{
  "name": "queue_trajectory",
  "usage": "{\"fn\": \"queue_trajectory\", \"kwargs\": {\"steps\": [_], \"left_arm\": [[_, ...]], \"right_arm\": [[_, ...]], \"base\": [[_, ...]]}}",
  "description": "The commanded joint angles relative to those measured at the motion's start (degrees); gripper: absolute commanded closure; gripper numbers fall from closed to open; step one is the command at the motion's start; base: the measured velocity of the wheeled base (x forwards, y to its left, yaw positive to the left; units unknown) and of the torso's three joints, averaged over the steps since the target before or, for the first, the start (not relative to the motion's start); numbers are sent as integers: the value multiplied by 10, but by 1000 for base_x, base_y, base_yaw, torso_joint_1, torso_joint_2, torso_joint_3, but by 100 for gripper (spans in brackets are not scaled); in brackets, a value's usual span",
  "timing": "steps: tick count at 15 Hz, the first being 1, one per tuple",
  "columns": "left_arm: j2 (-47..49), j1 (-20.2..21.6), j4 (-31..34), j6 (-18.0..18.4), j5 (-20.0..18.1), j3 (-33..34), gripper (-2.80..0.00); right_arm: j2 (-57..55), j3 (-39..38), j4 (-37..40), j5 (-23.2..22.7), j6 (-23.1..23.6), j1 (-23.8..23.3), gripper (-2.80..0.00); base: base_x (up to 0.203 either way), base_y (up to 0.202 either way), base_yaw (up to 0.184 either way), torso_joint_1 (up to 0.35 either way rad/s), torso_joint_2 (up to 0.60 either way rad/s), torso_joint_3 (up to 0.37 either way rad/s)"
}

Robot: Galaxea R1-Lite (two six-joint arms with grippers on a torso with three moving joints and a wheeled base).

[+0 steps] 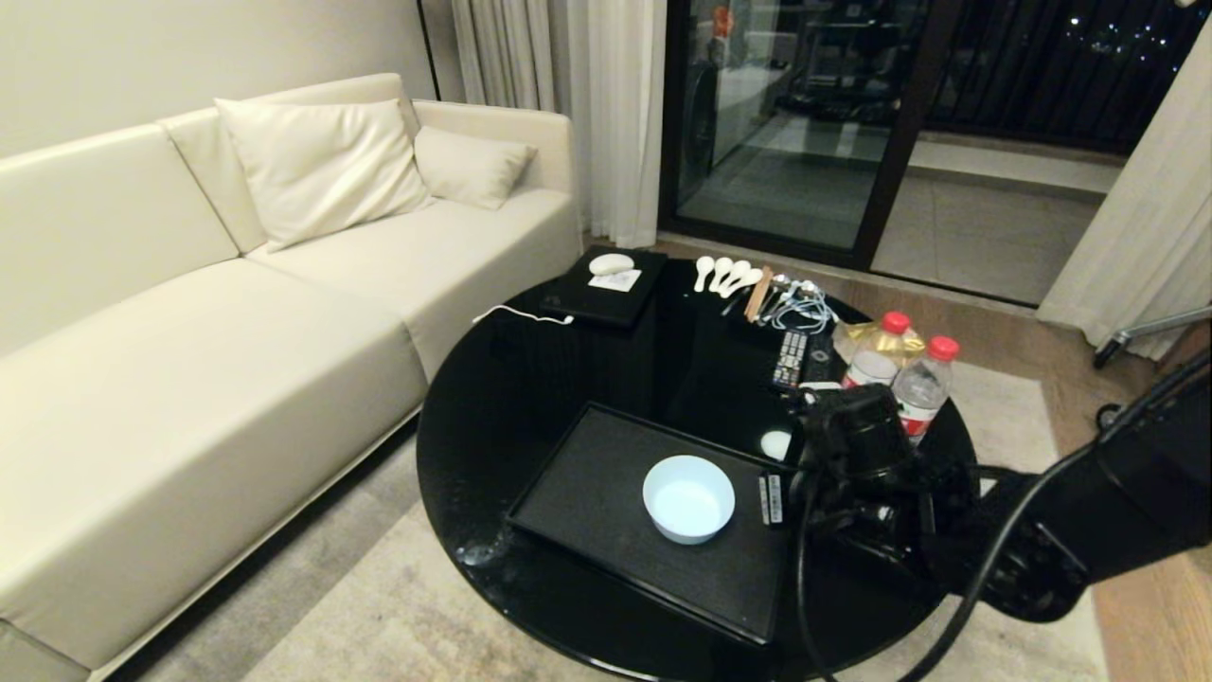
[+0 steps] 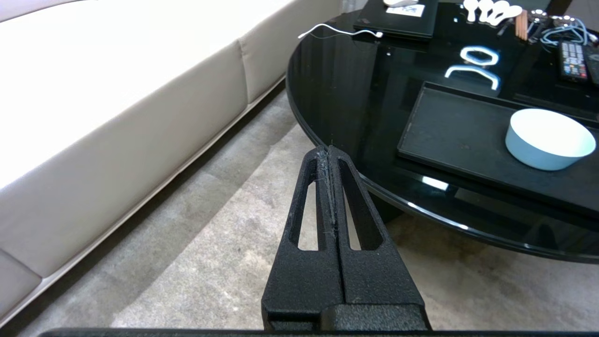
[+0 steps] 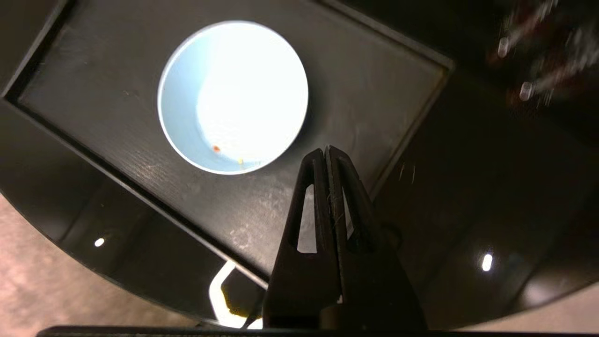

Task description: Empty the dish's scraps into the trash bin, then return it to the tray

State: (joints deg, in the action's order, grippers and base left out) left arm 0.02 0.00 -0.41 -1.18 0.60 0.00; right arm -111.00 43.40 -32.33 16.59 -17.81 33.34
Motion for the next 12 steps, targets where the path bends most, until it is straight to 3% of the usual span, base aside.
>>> {"fn": "queue_trajectory", "kwargs": {"steps": [1, 6, 12], "left_arm": [[0, 0, 0, 0, 0, 0, 0], [0, 0, 0, 0, 0, 0, 0], [0, 0, 0, 0, 0, 0, 0]], "right_arm": [[15, -42, -86, 12, 28, 0, 0], [53, -137, -245, 25, 91, -5, 0], [126, -231, -327, 25, 100, -41, 0]], "base": [[0, 0, 0, 0, 0, 0], [0, 0, 0, 0, 0, 0], [0, 0, 0, 0, 0, 0]]}}
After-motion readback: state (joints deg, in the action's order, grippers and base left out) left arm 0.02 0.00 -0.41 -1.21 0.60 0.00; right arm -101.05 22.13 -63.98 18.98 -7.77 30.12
